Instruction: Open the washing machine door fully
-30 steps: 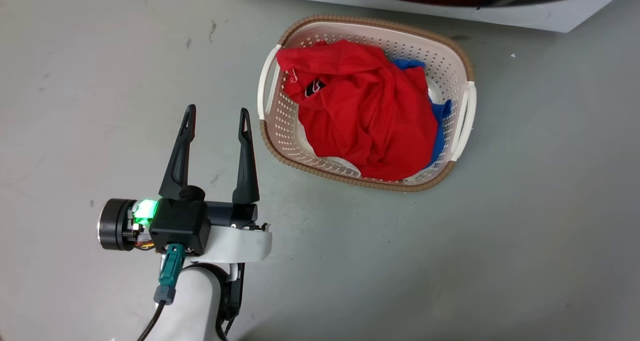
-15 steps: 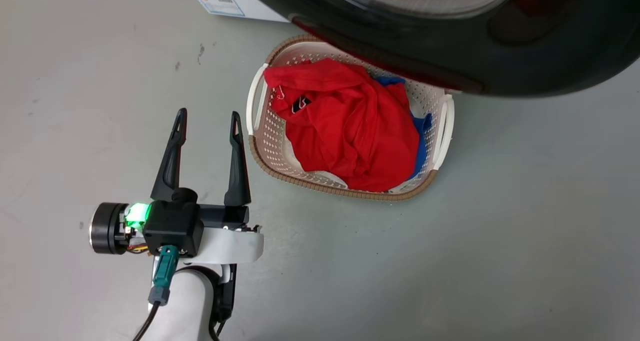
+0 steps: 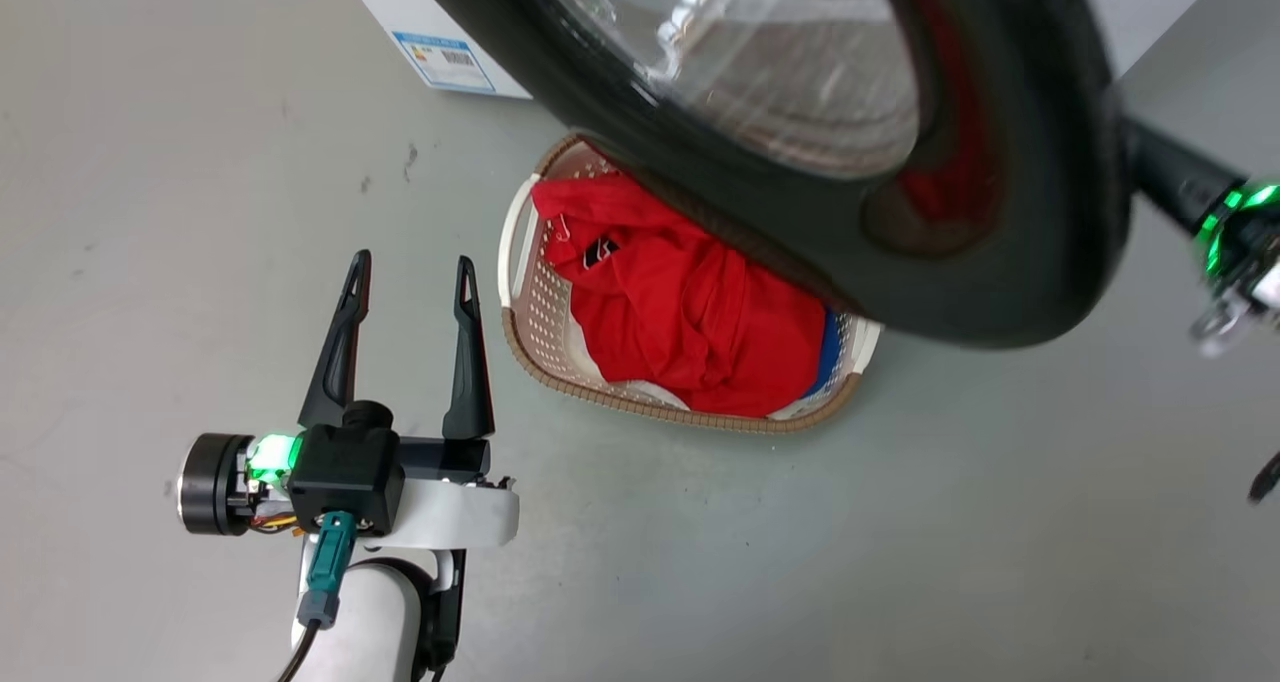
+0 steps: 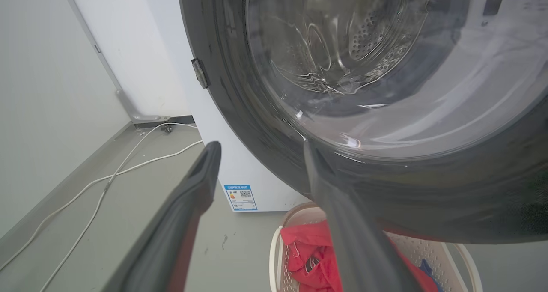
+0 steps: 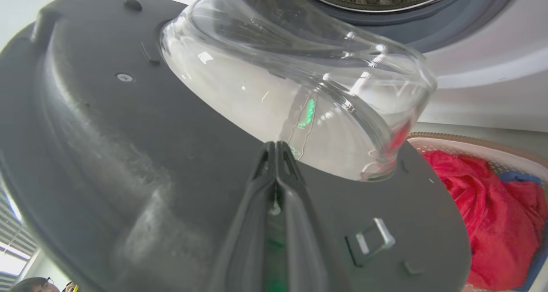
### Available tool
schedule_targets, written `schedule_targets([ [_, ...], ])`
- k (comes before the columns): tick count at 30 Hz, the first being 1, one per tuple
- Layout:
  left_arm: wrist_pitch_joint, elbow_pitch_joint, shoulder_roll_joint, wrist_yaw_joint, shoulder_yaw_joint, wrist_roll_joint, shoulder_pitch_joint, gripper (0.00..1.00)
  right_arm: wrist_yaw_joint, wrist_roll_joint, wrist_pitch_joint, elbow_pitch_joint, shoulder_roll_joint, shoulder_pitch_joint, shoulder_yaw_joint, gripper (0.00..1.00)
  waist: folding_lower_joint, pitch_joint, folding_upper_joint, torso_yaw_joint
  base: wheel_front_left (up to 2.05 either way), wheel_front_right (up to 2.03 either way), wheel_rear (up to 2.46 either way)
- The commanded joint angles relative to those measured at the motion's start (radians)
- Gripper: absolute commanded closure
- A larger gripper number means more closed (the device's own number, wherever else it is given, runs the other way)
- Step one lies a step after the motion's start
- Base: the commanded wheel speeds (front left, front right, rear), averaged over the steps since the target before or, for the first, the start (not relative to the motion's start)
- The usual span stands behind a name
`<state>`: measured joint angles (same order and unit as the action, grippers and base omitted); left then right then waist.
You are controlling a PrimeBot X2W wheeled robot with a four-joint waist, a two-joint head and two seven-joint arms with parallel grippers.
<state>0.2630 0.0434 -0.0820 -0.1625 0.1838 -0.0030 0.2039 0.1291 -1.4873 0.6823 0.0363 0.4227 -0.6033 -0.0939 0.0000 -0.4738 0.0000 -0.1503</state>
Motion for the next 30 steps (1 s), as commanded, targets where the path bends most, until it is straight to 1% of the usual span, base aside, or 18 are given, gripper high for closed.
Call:
schedule_targets([
  [1, 0.003, 0.001, -0.004, -0.005, -0.002, 0.004, -0.013, 0.00, 0.003, -0.001, 0.001, 0.010, -0.004, 0.035, -0.011, 1.00, 0.0000, 0.017, 0.0000, -0.002, 0.00, 0.00, 0.00],
  [6, 0.003, -0.004, -0.009, -0.006, -0.002, 0.002, -0.027, 0.00, 0.003, -0.007, -0.007, 0.050, -0.026, 0.119, -0.040, 1.00, 0.0000, 0.049, 0.0000, -0.001, 0.00, 0.00, 0.00],
  [17, 0.003, -0.016, -0.009, -0.008, 0.006, -0.003, -0.060, 0.00, 0.003, -0.031, -0.037, 0.128, -0.107, 0.292, -0.133, 1.00, 0.0000, 0.118, 0.0000, -0.012, 0.00, 0.00, 0.00],
  [24, 0.003, -0.022, -0.012, -0.008, 0.006, -0.003, -0.086, 0.00, 0.003, -0.042, -0.053, 0.137, -0.152, 0.363, -0.202, 1.00, 0.0000, 0.161, 0.0000, -0.024, 0.00, 0.00, 0.00],
  [25, 0.003, -0.026, -0.011, -0.007, 0.009, -0.004, -0.095, 0.00, 0.003, -0.046, -0.055, 0.130, -0.170, 0.390, -0.231, 1.00, 0.0000, 0.178, 0.0000, -0.033, 0.00, 0.00, 0.00],
  [30, 0.003, -0.030, -0.012, -0.003, 0.014, -0.003, -0.103, 0.00, 0.003, -0.045, -0.062, 0.119, -0.193, 0.416, -0.269, 1.00, 0.0000, 0.196, 0.0000, -0.044, 0.00, 0.00, 0.00],
])
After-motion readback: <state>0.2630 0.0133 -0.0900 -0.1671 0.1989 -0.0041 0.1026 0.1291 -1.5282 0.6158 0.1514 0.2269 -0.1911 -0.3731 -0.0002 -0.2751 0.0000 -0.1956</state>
